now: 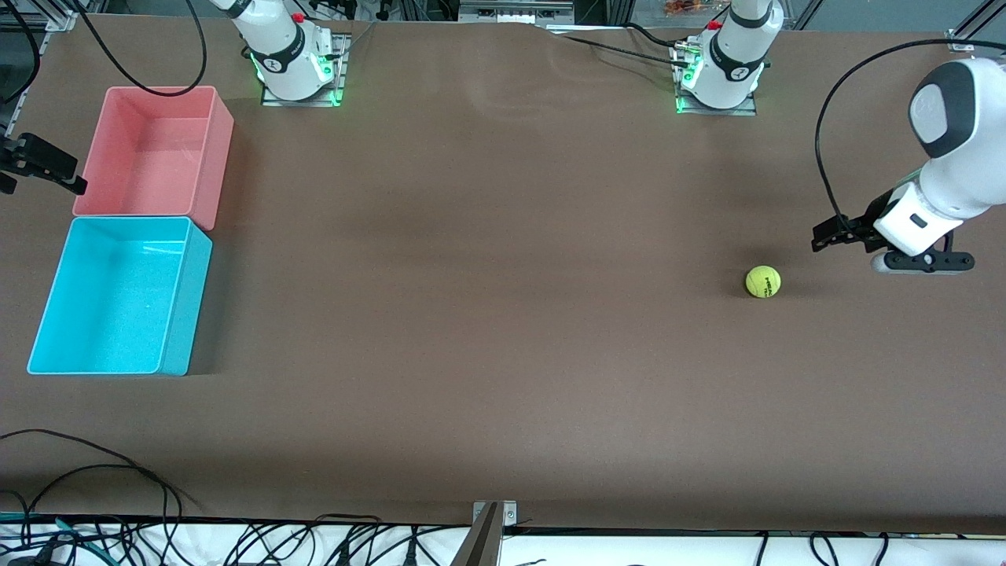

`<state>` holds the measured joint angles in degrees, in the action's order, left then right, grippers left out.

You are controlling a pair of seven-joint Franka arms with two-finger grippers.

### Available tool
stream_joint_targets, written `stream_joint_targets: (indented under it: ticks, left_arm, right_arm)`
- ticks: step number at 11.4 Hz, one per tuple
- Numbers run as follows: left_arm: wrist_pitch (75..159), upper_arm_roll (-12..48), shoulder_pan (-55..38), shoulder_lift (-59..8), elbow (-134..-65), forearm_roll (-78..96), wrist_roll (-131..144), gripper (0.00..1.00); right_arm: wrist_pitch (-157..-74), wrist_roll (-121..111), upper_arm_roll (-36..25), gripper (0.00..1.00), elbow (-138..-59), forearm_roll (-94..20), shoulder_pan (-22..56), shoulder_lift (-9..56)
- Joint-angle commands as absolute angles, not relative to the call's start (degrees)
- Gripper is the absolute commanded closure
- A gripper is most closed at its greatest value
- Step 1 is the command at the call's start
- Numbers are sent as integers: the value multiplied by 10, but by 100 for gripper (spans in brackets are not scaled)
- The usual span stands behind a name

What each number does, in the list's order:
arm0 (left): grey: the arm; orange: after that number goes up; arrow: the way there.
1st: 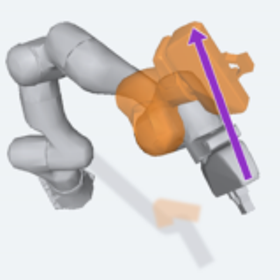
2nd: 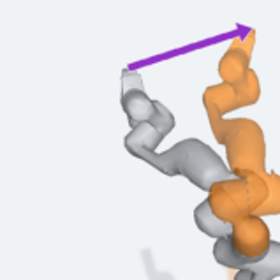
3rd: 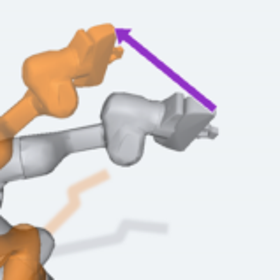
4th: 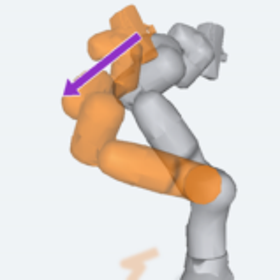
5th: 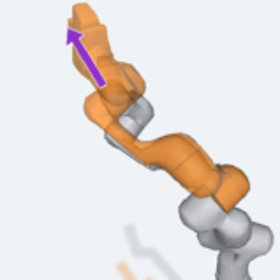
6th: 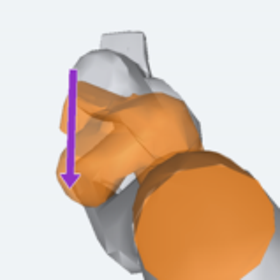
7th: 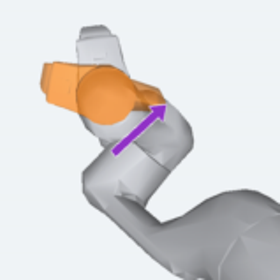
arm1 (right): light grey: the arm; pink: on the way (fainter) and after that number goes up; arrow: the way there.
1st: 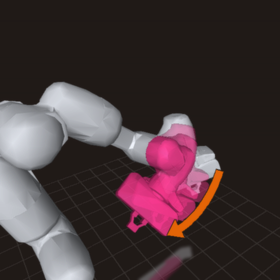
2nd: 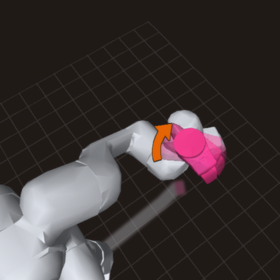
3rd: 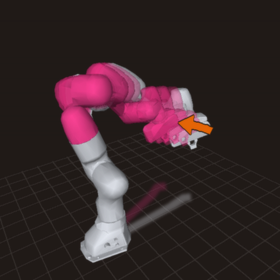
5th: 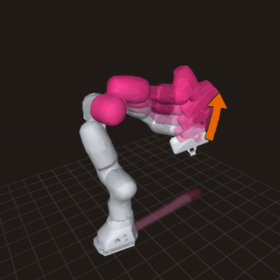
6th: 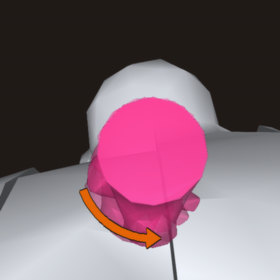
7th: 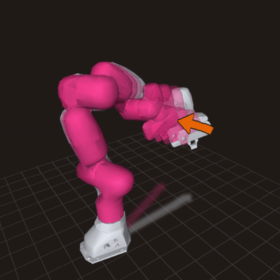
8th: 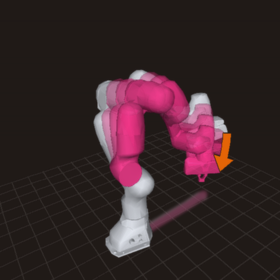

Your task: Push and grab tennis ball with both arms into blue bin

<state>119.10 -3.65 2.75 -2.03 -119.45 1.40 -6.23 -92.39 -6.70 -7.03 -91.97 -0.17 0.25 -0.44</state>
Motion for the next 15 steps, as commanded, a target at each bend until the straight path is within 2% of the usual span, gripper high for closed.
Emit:
stream_joint_targets:
  ticks: [1, 3, 11, 15]
  left_arm:
    - [1288, -34, 24, -46, -1245, 26, -67, 0]
    - [1325, -29, 20, -61, -1266, 26, -66, 0]
    - [1384, -28, -1, -169, -1267, 29, -67, 0]
    - [1397, -28, -3, -192, -1266, 29, -67, 0]
  right_arm:
    - [-915, -64, -71, 0, -904, -11, 2, 1]
    - [-915, -66, -71, 0, -904, -10, 2, 1]
    - [-874, -64, -64, 0, -909, -10, 13, 21]
    - [-874, -64, -65, 0, -907, -10, 13, 25]
